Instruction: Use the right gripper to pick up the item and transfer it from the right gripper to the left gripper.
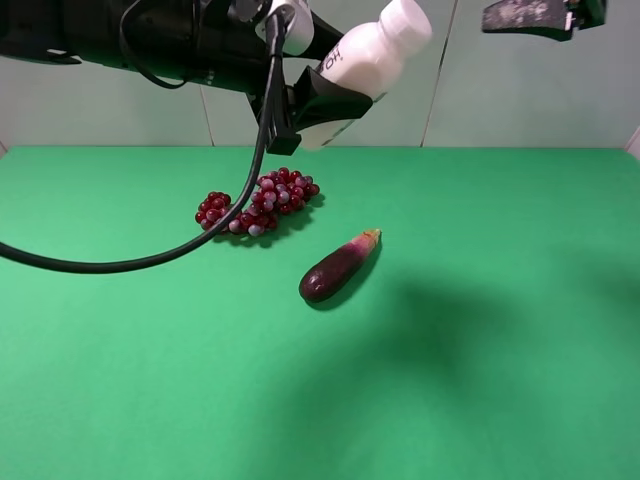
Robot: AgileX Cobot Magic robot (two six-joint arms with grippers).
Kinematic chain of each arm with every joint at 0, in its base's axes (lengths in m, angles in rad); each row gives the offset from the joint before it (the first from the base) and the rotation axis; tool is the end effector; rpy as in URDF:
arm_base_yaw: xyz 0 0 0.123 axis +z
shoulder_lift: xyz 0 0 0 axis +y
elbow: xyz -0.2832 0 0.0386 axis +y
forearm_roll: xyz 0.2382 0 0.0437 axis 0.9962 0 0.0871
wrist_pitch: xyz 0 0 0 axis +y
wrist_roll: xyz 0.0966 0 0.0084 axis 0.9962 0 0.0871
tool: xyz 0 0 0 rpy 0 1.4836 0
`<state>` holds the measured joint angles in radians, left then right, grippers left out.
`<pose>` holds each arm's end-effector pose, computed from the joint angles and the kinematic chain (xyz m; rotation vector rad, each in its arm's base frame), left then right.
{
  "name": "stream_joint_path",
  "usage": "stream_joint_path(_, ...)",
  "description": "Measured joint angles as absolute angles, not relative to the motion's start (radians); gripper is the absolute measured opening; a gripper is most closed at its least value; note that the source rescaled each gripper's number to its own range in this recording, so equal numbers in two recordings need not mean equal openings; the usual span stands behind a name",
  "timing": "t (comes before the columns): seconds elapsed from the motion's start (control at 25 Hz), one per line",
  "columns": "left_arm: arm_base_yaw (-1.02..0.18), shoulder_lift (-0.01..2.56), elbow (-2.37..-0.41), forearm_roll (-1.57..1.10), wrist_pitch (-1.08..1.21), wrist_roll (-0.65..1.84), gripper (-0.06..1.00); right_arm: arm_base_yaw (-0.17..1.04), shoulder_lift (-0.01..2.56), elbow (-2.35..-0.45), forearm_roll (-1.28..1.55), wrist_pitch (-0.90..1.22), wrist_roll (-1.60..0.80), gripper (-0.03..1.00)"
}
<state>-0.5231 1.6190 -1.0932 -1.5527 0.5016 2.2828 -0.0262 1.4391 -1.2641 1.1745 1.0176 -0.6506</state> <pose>0.2857 -0.2186 0.2854 1.4025 1.3966 -0.3693 0.2931 0.0685 0.3742 -0.2136 2.1299 1.1168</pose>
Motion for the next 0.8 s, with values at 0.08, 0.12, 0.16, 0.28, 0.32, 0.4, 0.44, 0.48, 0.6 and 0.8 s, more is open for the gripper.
stream_joint_path(0.08,-0.523,1.619,-1.093,-1.546,0.501,2.284,0.14,-0.058,1.435,-1.264,1.175,1.014,-0.651,0.88)
stream_joint_path(0.12,-0.523,1.619,-1.093,-1.541,0.501,2.283,0.14,-0.069,1.434,-1.264,1.173,1.012,-0.651,0.88)
stream_joint_path(0.16,-0.523,1.619,-1.093,-1.538,0.499,2.278,0.14,-0.078,1.434,-1.264,1.172,1.009,-0.651,0.88)
stream_joint_path(0.28,-0.523,1.619,-1.093,-1.538,0.491,2.228,0.14,-0.083,1.434,-1.264,1.142,0.996,-0.65,0.88)
stream_joint_path(0.32,-0.523,1.619,-1.093,-1.538,0.48,2.199,0.14,-0.083,1.434,-1.264,1.128,0.992,-0.647,0.88)
stream_joint_path(0.4,-0.523,1.619,-1.093,-1.536,0.452,2.145,0.14,-0.083,1.434,-1.264,1.095,0.973,-0.64,0.88)
stream_joint_path(0.44,-0.523,1.619,-1.093,-1.534,0.436,2.122,0.14,-0.083,1.434,-1.264,1.076,0.967,-0.639,0.88)
stream_joint_path(0.48,-0.523,1.619,-1.093,-1.532,0.421,2.106,0.14,-0.083,1.434,-1.264,1.058,0.957,-0.639,0.88)
stream_joint_path(0.6,-0.523,1.618,-1.093,-1.53,0.369,2.083,0.14,-0.083,1.434,-1.264,0.997,0.942,-0.631,0.88)
stream_joint_path(0.8,-0.522,1.591,-1.093,-1.531,0.29,2.042,0.14,-0.083,1.4,-1.253,0.766,0.906,-0.518,0.88)
